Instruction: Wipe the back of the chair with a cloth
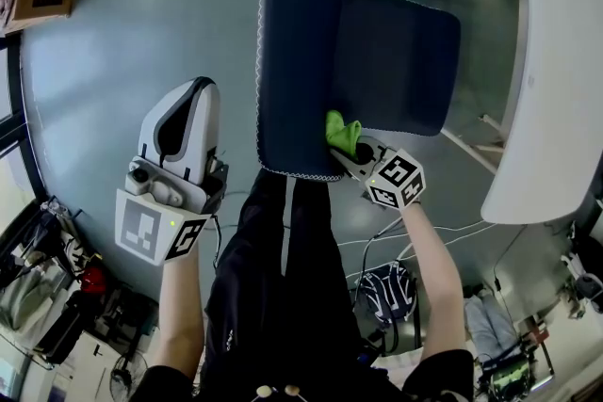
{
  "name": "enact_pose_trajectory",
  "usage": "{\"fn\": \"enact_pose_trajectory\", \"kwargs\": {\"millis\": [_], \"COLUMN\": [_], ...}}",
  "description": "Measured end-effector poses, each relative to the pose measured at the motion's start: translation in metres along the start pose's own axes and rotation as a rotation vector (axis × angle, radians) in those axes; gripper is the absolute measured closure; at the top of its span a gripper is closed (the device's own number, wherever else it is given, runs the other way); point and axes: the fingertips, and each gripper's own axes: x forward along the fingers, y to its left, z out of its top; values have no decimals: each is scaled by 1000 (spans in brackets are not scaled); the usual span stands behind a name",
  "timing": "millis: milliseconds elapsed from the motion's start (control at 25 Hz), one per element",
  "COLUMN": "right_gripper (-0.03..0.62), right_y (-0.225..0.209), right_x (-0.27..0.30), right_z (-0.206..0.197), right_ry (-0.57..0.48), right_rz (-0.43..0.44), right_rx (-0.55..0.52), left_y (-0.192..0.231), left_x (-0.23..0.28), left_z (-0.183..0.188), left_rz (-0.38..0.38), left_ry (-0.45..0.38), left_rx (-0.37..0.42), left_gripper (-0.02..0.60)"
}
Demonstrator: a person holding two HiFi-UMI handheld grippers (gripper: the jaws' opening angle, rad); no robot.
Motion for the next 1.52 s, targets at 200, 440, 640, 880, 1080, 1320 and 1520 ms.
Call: {"fn": "enact_pose_trajectory", "kwargs": {"millis": [200, 440, 640, 880, 1080, 1320, 1520], "right_gripper": [576, 576, 574, 574, 576, 574, 574], "right_y": [-9, -50, -118, -179, -214, -236, -254], "right_x": [-4, -18, -36, -35, -25, -5, 15], "right_z": [-15, 36, 92, 133, 159, 187, 187], "right_ry": [77, -107, -334, -473, -574, -578, -525], "right_rz": [7, -164, -412, -598, -637, -690, -663], "right_rx": [2, -2, 76, 173, 280, 266, 312], "left_y": [3, 7, 14, 19, 27, 47, 60], "left_x": [-3, -6, -12, -15, -15, -18, -19], "left_z": [-1, 2, 0, -2, -4, -9, -17], "left_rz": [4, 11, 22, 38, 70, 100, 114], "left_ry": [3, -8, -2, 4, 11, 24, 40], "left_rx": [0, 12, 8, 12, 32, 28, 10], "left_gripper": [575, 575, 575, 575, 575, 575, 575]}}
